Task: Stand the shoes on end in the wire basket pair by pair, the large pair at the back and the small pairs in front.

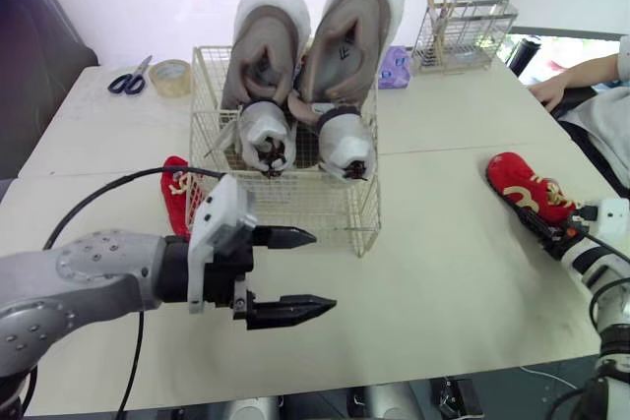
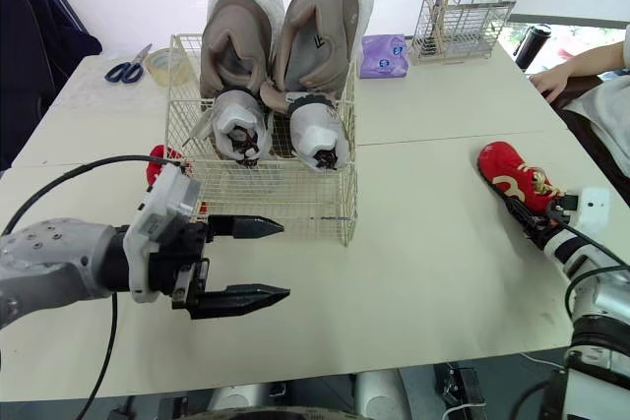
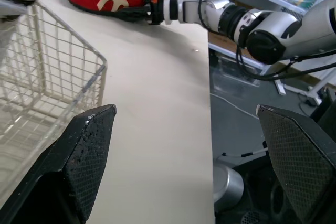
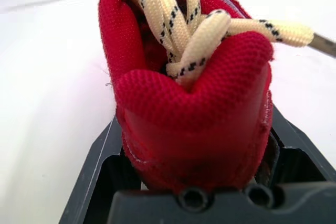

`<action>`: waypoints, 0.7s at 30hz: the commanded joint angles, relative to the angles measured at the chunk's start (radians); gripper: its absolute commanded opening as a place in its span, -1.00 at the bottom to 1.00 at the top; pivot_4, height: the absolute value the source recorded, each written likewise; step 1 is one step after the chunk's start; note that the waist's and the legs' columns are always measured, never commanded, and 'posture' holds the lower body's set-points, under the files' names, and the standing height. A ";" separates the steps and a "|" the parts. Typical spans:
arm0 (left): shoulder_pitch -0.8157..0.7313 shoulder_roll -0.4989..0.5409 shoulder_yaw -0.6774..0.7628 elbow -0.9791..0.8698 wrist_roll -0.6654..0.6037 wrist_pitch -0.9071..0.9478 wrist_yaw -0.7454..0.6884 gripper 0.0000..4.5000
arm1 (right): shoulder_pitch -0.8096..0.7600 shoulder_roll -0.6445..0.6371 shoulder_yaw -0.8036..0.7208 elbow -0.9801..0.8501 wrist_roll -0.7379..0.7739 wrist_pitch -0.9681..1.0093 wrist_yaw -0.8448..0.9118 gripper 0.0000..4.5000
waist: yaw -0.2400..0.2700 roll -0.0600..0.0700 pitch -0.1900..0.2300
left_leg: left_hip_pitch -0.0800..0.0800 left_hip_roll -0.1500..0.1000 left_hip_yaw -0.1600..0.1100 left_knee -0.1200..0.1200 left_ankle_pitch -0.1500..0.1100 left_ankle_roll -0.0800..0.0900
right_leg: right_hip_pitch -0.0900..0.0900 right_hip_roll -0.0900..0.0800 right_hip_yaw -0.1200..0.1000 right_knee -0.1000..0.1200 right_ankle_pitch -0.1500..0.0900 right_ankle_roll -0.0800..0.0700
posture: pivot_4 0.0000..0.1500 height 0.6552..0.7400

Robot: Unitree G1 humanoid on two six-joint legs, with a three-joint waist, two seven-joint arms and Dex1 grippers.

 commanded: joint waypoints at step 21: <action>-0.097 0.089 0.309 0.330 0.021 0.129 -0.316 1.00 | -1.025 -0.372 0.674 -0.652 0.419 0.168 0.751 -0.02 | -0.023 -0.005 0.009 | -0.003 0.004 0.000 -0.004 -0.001 -0.002 | -0.006 0.010 0.013 0.000 -0.001 0.001 | 1.00 1.00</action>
